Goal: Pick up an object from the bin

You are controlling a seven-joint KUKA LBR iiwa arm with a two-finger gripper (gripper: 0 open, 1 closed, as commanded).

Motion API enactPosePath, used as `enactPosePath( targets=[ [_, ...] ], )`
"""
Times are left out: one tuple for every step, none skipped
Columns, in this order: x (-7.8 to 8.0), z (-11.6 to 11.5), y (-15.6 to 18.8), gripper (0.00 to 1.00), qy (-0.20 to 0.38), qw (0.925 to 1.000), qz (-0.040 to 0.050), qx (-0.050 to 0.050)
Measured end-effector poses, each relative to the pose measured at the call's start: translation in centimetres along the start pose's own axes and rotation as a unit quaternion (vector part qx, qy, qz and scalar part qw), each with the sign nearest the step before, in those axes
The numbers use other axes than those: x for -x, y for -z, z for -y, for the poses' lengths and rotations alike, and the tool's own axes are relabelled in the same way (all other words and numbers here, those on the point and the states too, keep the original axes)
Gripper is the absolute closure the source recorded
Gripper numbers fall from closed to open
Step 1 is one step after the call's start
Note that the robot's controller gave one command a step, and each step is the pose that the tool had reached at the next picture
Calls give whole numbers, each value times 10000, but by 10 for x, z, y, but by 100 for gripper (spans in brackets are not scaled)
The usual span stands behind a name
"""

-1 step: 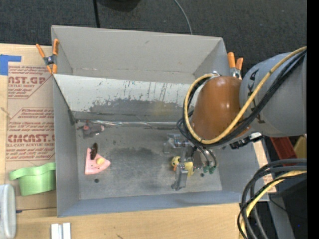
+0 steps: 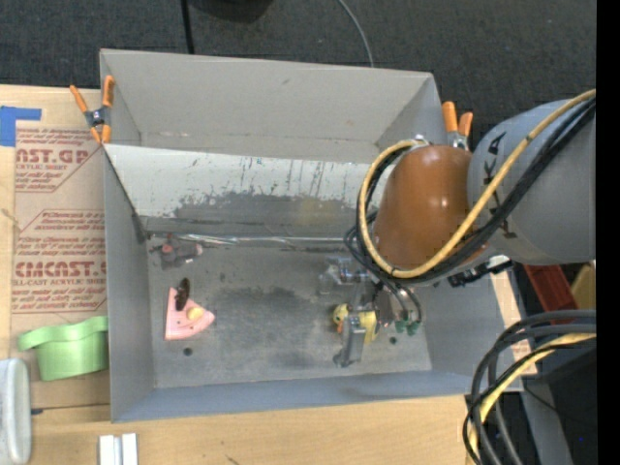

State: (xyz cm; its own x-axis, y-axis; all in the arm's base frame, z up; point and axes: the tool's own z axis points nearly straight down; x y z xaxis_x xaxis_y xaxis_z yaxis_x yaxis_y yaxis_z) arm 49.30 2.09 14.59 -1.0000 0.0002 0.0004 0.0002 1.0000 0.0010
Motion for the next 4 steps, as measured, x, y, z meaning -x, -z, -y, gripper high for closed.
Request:
enactPosePath(
  targets=[
    [24,55,-62,0,358,9994,1,-2],
    [27,76,-65,0,854,9963,-52,4],
    [28,73,-46,0,127,9999,4,3],
    [25,68,-64,0,259,9997,-35,2]
  ],
)
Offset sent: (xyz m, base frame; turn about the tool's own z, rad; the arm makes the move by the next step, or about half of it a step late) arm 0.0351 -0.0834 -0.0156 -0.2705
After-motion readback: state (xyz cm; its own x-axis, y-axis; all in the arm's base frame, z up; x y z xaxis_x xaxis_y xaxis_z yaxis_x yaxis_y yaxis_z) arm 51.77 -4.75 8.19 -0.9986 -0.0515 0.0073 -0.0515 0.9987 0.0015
